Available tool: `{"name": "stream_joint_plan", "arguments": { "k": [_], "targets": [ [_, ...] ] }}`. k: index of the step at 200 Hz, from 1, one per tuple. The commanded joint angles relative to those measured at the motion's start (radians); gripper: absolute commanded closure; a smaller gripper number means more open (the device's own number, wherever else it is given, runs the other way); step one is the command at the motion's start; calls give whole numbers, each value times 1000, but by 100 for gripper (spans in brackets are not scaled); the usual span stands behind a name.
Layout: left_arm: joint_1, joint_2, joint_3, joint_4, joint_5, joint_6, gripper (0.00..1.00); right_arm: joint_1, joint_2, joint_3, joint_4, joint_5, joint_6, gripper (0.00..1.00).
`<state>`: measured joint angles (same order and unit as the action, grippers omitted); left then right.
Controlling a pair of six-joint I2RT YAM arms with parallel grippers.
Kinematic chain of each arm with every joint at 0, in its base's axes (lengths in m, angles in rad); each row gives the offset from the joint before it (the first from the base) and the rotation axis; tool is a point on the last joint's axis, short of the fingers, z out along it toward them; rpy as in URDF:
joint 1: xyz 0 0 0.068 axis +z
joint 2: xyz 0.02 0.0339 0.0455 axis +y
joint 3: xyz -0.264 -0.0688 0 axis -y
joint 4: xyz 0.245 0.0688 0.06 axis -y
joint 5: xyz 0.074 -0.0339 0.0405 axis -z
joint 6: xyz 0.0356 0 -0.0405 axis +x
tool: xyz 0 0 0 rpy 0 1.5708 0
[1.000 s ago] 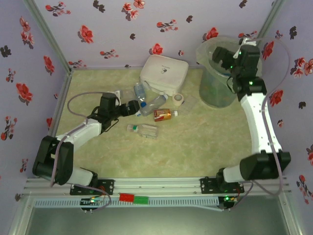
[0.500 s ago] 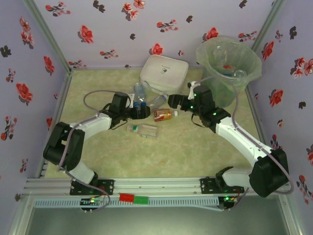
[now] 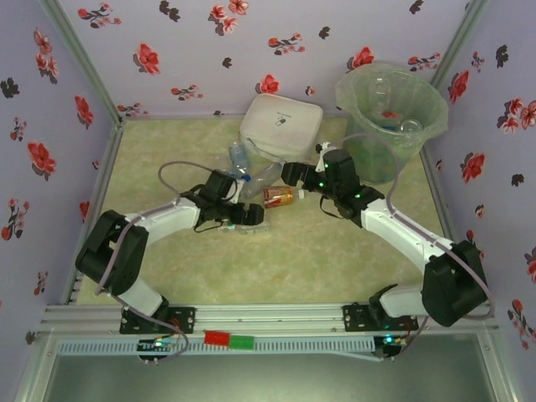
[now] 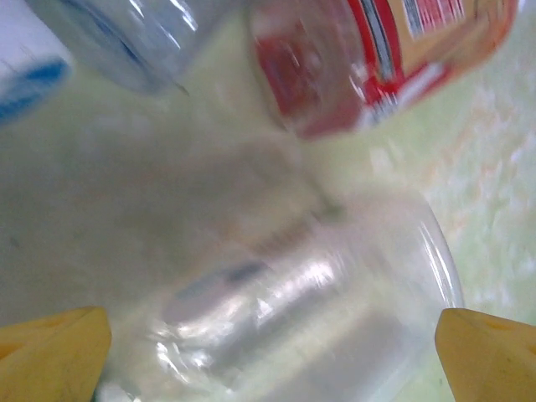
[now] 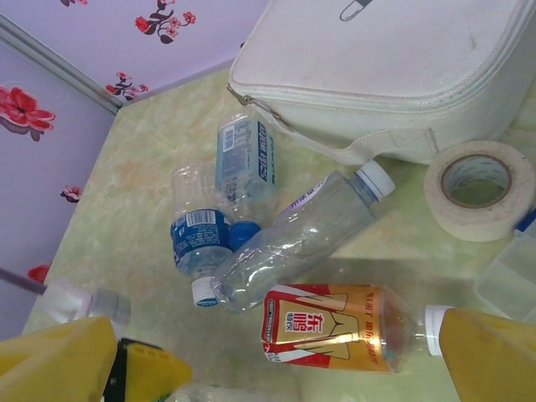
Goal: Put the plastic bottles in the bin
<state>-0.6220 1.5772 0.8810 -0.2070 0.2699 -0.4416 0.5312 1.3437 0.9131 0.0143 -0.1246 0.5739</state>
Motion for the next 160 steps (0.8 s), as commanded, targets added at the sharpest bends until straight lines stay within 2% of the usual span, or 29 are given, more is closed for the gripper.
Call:
{"name": "stream_joint_plan", "arguments": {
  "k": [1,46,107,160],
  "targets": [
    [-45,-45,-19,-129,-41,21,0,5,27,-5,52,-23,37,0],
    [-145,-60,-30,-217,-130,30,0,6,18,-37,119,-13,61,0],
    [-192,29,26,-221,-306,35,2,5,-8,-46,89,19,53,0],
    [-202,131,114,-183,-321,-6,4,7,-17,-39,84,20,40,0]
  ]
}}
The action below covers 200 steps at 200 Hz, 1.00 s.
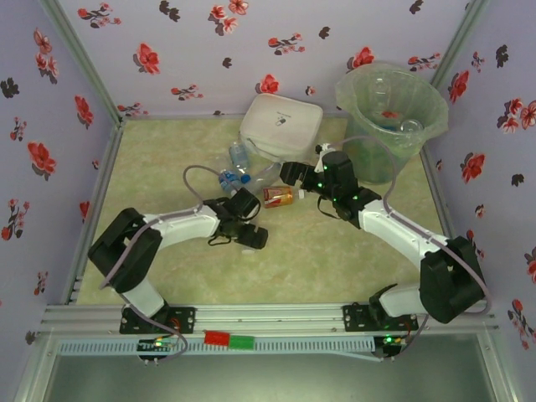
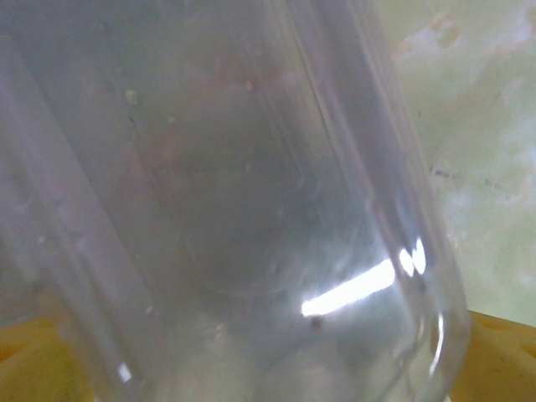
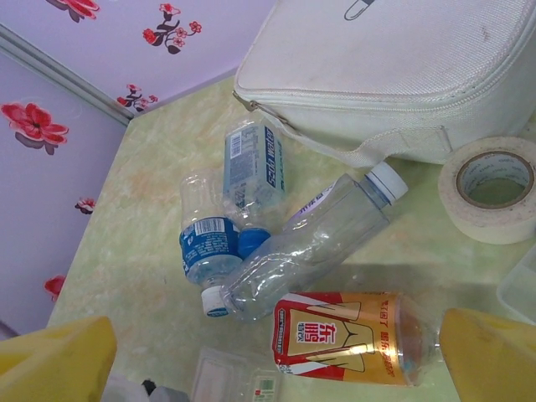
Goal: Put the plastic bottles in the bin
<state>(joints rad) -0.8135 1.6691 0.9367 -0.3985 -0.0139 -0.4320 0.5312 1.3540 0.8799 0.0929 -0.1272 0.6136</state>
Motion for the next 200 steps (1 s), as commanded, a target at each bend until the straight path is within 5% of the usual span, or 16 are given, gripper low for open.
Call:
{"name": "stream_joint_plan", "arguments": {
  "k": [1,35,95,164,200],
  "targets": [
    [-10,41,60,9,-37,-16,4,8,-26,-5,4,24,-1,0],
    [-10,70,75,-24,-48,-15,13,7,-42,-2,-26,46,-21,0],
    [-10,-52,-11,15,-92,-8,52,7,-32,-18,17,30,3,0],
    [-4,-370,-191,426,-71,46,56,12,7,14,246,-283,66,3],
    [11,-455,-233,643,-55,80,55,61,15,59,264,-330,60,5]
  ]
}}
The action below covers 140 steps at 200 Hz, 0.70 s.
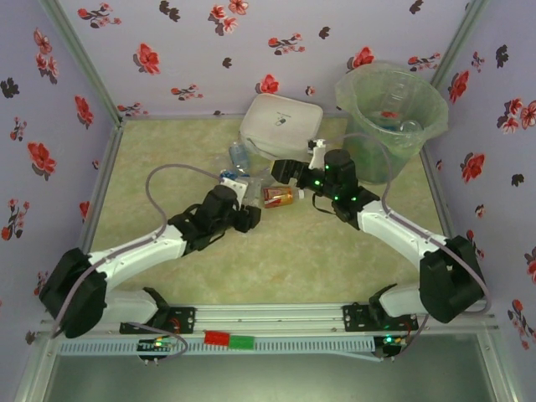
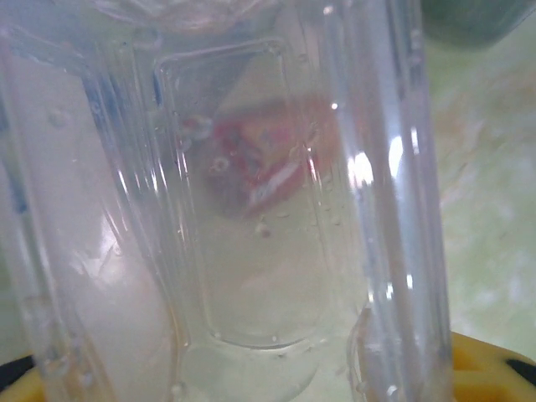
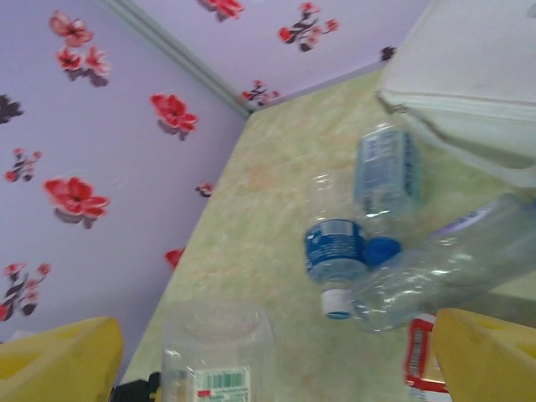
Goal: Put the plastic bottles in the bin
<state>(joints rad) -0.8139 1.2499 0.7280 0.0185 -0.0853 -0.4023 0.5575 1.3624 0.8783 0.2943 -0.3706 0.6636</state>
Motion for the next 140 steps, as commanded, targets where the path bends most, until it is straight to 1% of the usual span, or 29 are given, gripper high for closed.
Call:
{"name": "stream_joint_plan", "arguments": {
  "k": [1,35,62,99,120,140],
  "targets": [
    [11,-36,-24,231,17,51,55,36,8,63,61,-86,9,5],
    [21,-34,-11,349,102,77,55,64,18,96,40,-101,-10,8],
    [25,-13,2,385,177,69,55,80,35,102,49,-123,-13,11],
    [30,-16,-14,420,233,30,55,82,49,102,52,-129,-13,14],
    [30,-18,-17,423,258,24,55,84,57,102,60,-130,-14,19],
    [30,-19,-19,422,265,20,54,84,62,102,65,-127,-19,32]
  ]
}}
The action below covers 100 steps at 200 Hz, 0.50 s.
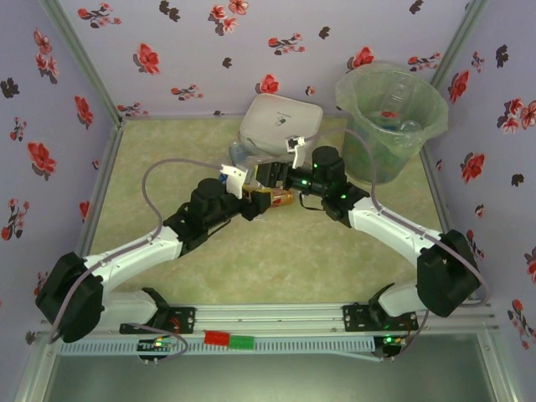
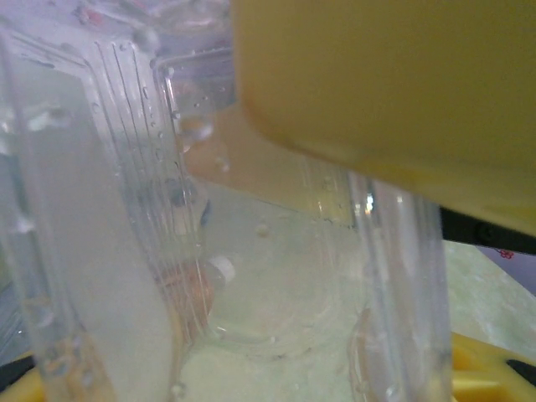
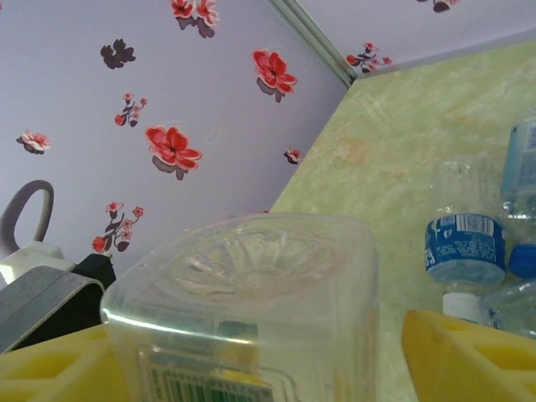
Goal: Put the plastic bottles in the bin
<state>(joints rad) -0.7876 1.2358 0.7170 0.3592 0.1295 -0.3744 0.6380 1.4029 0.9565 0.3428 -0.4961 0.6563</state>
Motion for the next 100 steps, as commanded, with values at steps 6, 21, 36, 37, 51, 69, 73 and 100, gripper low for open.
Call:
{"name": "stream_joint_plan", "arguments": {
  "k": [6,21,36,37,51,69,73,100],
  "targets": [
    [4,-7,-9,81,50,-8,54,3,21,21,19,0,-13,35],
    [5,-10,-9,79,50,-6,54,2,20,14,28,6,-16,43],
    [5,-11,-8,77,50,-6,50,3,12,8,26,14,-24,48],
    [5,-11,-9,77,50,-6,49,3,12,8,26,15,-24,49],
    [7,-16,-10,78,48,-12,33,3,4,1,27,25,-33,50],
    [8,-22,-15,80,33,-22,9,1,-5,3,-1,66,-54,50],
    [8,-26,-18,80,28,-24,5,0,-8,6,-11,79,-59,50],
    [15,-52,-42,88,-15,-45,0,-32,-18,37,-71,134,-105,50]
  ]
}}
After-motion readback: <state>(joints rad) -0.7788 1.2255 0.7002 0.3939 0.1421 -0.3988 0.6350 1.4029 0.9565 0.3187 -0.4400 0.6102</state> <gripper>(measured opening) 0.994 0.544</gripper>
